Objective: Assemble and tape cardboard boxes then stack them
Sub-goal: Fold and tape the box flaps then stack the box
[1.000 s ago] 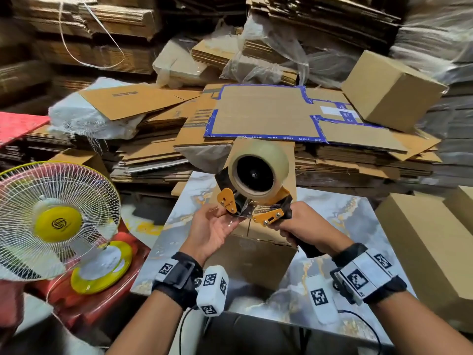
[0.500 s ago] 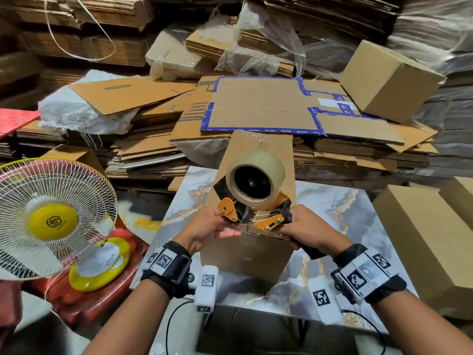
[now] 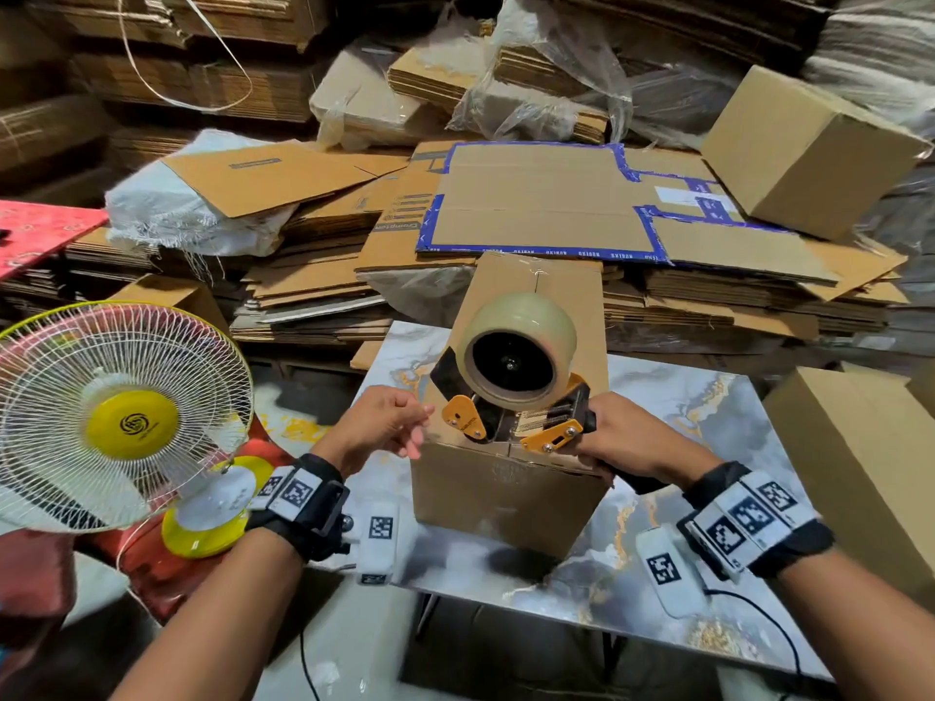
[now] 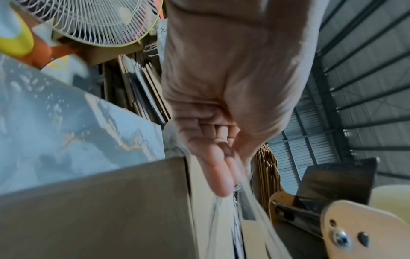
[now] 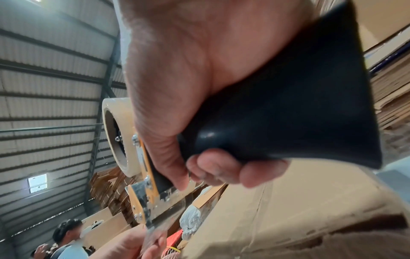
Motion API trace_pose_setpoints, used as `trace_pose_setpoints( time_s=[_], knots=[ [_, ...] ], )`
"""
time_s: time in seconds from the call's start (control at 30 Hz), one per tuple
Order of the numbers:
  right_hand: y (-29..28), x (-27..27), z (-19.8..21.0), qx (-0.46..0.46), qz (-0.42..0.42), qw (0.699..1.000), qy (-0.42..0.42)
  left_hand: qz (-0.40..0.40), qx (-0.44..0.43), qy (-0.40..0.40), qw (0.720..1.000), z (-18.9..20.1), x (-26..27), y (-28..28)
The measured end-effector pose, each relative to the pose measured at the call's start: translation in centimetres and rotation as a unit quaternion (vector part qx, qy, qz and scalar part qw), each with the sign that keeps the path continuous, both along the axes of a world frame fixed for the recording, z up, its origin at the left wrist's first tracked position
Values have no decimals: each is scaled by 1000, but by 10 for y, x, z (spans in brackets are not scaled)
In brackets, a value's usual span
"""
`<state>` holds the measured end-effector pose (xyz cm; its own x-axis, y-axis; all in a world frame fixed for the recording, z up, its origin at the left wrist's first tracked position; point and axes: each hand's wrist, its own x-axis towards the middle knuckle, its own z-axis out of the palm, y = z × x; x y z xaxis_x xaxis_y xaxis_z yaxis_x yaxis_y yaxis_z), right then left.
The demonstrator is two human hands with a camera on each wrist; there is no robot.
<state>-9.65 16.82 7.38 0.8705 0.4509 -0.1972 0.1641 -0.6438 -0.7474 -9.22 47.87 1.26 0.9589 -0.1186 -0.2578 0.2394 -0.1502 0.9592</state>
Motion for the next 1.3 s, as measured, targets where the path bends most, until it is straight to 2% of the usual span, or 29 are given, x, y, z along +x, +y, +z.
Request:
trace_pose_setpoints(
  time_s=[0.2,0.4,0.6,0.97,1.1,1.2,1.27,1.3],
  knots=[
    [26,9,-8,-84,-3,995,-46,-15,106,-5,994,-5,8,18],
    [38,19,-26,-90,10,994,-60,-16,126,4,992,-14,14,30],
    [49,21,-18,-102,2,994,-30,-8,91,-2,996,-26,18,38],
    [49,31,-37,-122,30,991,-49,7,-79,50,996,-75,12,25],
    [49,33,-38,-131,36,989,-57,17,-93,81,992,-90,11,23],
    [49,34,-41,-131,43,989,-62,56,-72,94,991,-97,3,22],
    [50,34,-40,-132,44,988,-65,144,-30,33,989,-101,0,22],
    [50,34,-39,-132,47,988,-68,205,-7,-17,979,-102,0,21]
  ],
)
